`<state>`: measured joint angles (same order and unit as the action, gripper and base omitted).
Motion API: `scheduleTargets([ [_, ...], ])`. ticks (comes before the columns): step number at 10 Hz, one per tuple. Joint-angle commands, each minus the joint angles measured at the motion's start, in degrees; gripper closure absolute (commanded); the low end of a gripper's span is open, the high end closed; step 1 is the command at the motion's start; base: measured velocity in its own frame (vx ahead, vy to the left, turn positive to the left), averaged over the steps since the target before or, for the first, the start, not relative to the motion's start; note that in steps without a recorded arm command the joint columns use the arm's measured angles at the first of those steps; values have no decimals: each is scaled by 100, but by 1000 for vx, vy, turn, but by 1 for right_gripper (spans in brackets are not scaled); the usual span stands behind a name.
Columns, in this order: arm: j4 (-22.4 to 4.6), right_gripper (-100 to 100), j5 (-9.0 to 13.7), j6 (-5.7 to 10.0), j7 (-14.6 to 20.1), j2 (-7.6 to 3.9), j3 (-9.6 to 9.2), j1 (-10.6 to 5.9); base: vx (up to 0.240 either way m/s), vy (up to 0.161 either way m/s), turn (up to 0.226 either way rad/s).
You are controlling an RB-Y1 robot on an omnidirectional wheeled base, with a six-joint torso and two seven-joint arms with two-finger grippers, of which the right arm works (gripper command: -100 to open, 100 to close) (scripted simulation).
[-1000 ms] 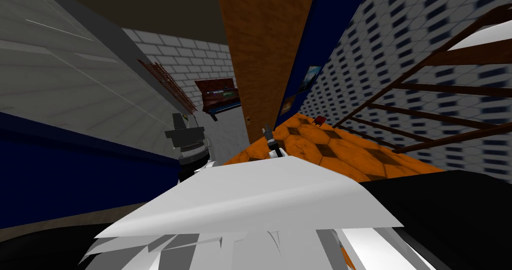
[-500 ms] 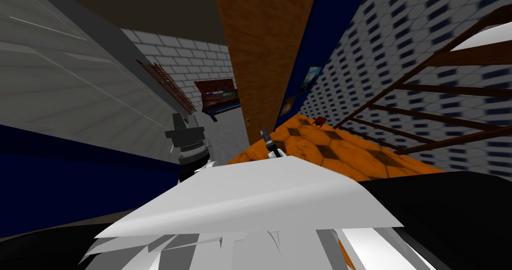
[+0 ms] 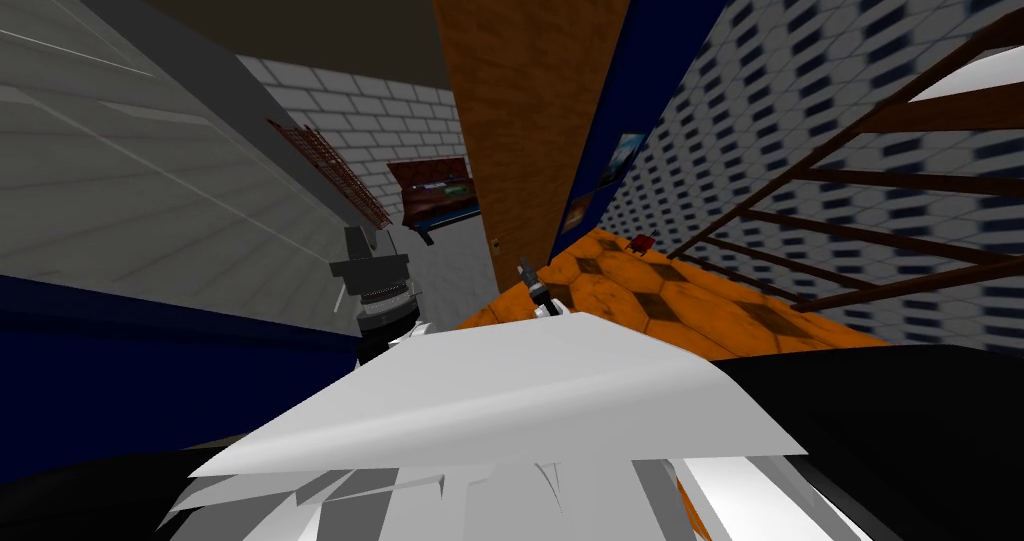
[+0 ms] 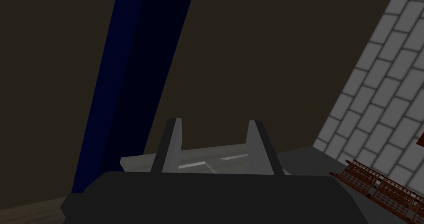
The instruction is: Push the door open
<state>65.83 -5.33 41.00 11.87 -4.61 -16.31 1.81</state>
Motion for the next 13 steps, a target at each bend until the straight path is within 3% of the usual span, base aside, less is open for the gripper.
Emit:
scheduleTargets([
  [1,-286,-100,-27,87,23,-20,-61,-97,61,-2,-5],
  [4,-901,-100,-97,205,62,-35,-212,-332,92,-6,-6],
  [6,-1098,-100,-120,243,75,-39,-260,-407,88,-6,-3],
  [13,-2156,-100,-244,452,143,-47,-527,-822,85,-5,-4],
])
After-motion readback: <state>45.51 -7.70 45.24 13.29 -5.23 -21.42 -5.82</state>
